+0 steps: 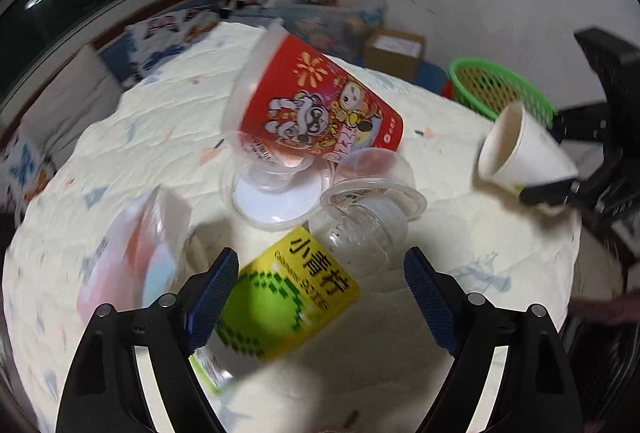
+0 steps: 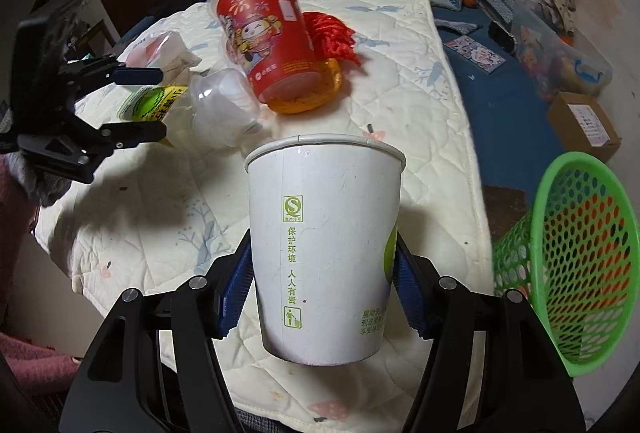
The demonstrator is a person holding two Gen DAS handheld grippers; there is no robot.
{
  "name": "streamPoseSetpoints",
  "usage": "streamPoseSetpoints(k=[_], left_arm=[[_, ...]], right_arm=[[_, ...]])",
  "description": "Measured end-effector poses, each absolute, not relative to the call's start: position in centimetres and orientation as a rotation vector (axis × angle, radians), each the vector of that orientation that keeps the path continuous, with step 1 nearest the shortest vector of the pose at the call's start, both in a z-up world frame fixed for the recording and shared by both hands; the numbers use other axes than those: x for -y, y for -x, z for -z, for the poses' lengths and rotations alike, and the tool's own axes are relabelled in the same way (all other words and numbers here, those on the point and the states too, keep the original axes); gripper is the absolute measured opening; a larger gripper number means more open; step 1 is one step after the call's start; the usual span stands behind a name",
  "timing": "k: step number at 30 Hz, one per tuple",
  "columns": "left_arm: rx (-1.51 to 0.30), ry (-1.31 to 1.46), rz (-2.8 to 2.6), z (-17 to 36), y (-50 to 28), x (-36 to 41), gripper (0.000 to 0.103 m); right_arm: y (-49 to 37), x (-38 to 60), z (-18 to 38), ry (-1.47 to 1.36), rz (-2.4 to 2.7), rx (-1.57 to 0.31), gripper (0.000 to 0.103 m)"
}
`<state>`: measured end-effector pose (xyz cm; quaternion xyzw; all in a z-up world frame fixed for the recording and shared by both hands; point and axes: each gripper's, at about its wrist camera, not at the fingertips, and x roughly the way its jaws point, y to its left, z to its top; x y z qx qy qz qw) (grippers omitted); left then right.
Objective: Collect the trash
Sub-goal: 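Grasp the white paper cup with the right gripper while the left gripper grasps the lime drink bottle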
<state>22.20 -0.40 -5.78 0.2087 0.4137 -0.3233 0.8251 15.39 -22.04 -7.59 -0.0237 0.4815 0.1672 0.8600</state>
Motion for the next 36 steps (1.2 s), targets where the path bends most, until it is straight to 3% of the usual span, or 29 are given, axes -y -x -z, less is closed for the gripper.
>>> streamPoseSetpoints(k=[13,28,36], left_arm=[[-0.943,-0.632,0.789,8.4,-24.2,1.6,0.088],[-0.937,-0.526,0.654,8.2,-21.9,1.9,0.067],[-0.904,-0.440,0.616,6.2,-17.7,3.0,0.062]], right_arm=[[-15.7,24.0,7.5,0.007,-0.306,-1.030,0.064],[-15.2,25.4,7.0,-0.027,-0.285,-0.998,0.064],[-14.1,29.5,6.8,-0.086,-0.211,-0.966,0.064]])
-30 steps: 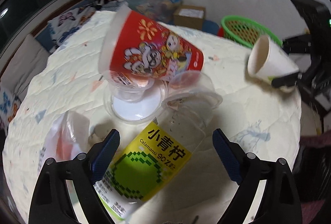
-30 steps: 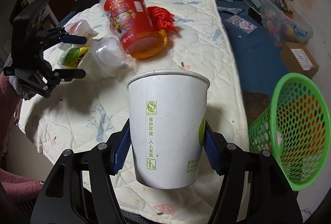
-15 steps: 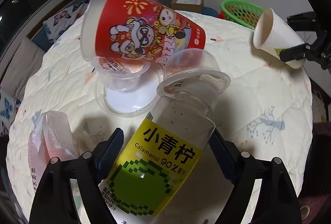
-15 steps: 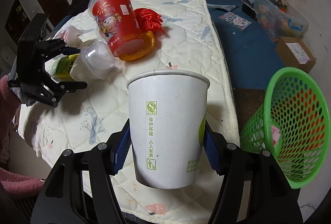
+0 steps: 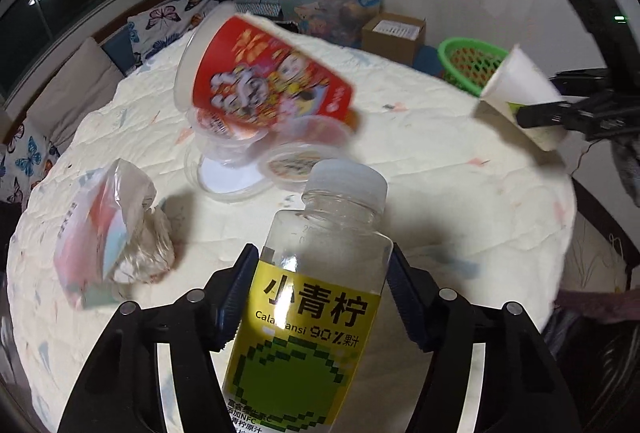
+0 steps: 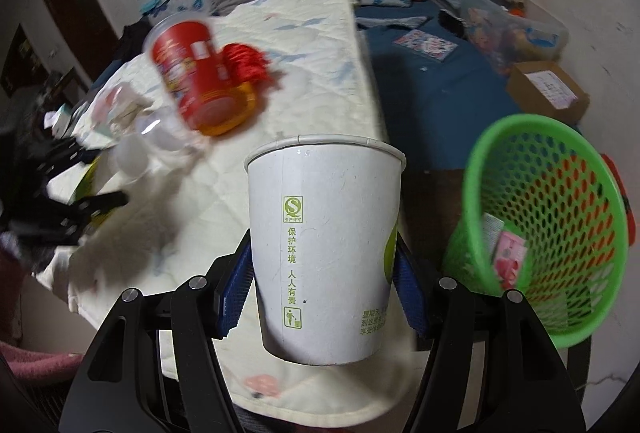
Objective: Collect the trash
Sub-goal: 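Grasp the white paper cup with the right gripper while the left gripper grasps the lime drink bottle, then drop the paper cup into the basket with the right gripper while the left gripper drops the bottle in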
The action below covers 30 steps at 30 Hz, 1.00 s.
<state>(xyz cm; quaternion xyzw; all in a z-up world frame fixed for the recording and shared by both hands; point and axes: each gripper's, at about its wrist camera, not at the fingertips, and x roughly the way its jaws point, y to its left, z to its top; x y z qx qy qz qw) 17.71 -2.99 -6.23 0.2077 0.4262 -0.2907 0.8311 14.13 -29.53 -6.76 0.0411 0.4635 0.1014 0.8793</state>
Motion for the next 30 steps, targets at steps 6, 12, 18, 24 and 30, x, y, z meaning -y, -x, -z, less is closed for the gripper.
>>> streamPoseSetpoints(k=[6,12,18,24,30], left_arm=[[-0.876,-0.400,0.651,4.2,-15.4,5.0,0.061],[-0.875,-0.363,0.684,2.8,-15.7,8.2,0.060],[-0.868,-0.354,0.732,1.8,-16.9,12.7,0.059],[-0.859,-0.358,0.785,1.0,-18.2,18.0,0.058],[-0.861,-0.358,0.837,0.8,-19.7,23.3,0.058]], right_arm=[[-14.0,34.6,7.2,-0.132,-0.092,-0.947,0.064],[-14.0,40.5,8.1,-0.182,0.042,-0.935,0.064],[-14.4,44.8,9.3,-0.207,0.136,-0.939,0.065],[-14.5,47.8,10.4,-0.253,0.170,-0.937,0.071],[-13.2,49.8,10.4,-0.282,0.180,-0.919,0.077]])
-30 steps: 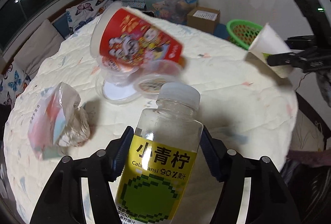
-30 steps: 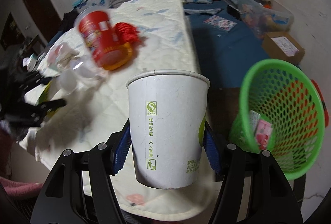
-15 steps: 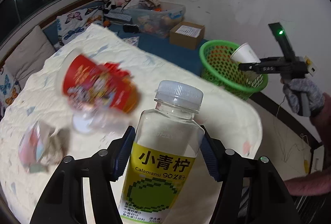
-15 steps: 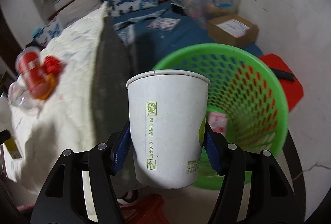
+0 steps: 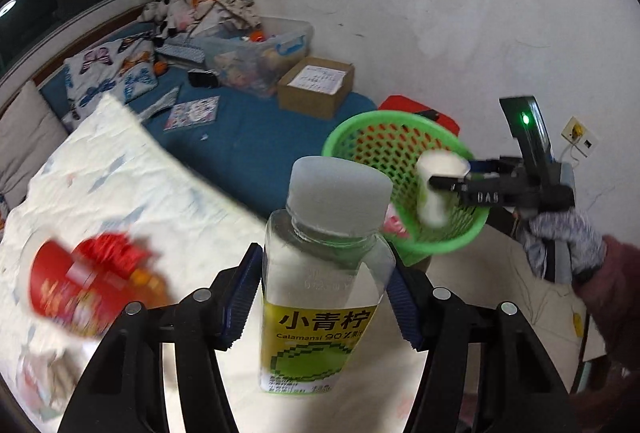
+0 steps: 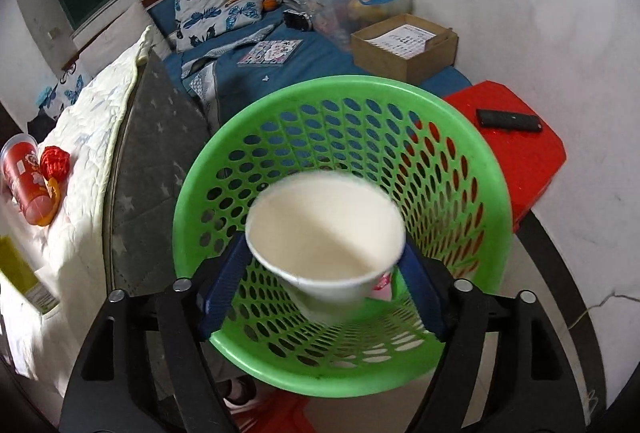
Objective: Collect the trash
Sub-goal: 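Drop the paper cup into the basket with the right gripper while the left gripper drops the bottle in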
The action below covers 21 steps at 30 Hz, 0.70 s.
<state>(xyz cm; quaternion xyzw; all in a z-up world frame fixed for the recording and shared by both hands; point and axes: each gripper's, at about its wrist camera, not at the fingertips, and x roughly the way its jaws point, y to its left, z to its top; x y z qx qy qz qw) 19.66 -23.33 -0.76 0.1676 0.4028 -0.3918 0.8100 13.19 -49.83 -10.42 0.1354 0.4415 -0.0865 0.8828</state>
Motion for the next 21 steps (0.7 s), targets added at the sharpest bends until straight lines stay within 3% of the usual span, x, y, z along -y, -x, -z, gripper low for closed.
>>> streamPoseSetpoints(k=[21], left_arm=[[-0.951,-0.309,0.910,3.6,-23.3,38.7,0.056]], right_arm=[[-6.3,53.2,8.8,-0.382,0.215,-0.828,0.078]])
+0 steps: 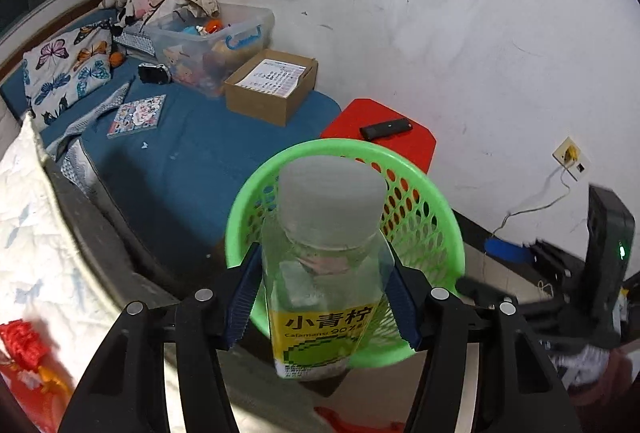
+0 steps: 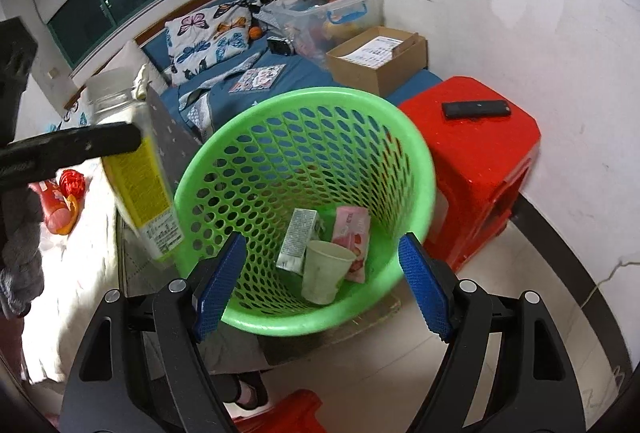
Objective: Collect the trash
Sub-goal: 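Drop the paper cup into the basket with the right gripper while the left gripper drops the bottle in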
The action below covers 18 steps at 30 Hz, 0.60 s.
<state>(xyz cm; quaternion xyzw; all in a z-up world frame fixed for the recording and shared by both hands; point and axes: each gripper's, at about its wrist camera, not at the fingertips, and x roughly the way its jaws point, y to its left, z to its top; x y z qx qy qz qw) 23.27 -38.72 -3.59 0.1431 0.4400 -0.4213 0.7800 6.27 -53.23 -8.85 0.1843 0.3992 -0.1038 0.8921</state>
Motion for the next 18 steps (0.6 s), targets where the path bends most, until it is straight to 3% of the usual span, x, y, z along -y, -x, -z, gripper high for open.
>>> streamPoseSetpoints(k=[12,16,18], left_arm=[[-0.998,-0.279,0.923,4.9,-23.3,40.3,0.057],[-0.990,-0.263,0.937,4.8,-23.0,40.0,0.068],[-0.982,-0.258,0.944,4.5,-22.9,39.7,0.068]], right_arm=[[-4.9,53.8,9.2,-0.416,0.223,-0.814,0.078],[-4.8,53.7,9.0,-0.415,0.220,-0.810,0.078],[-4.7,53.6,8.8,-0.413,0.219,-0.807,0.078]])
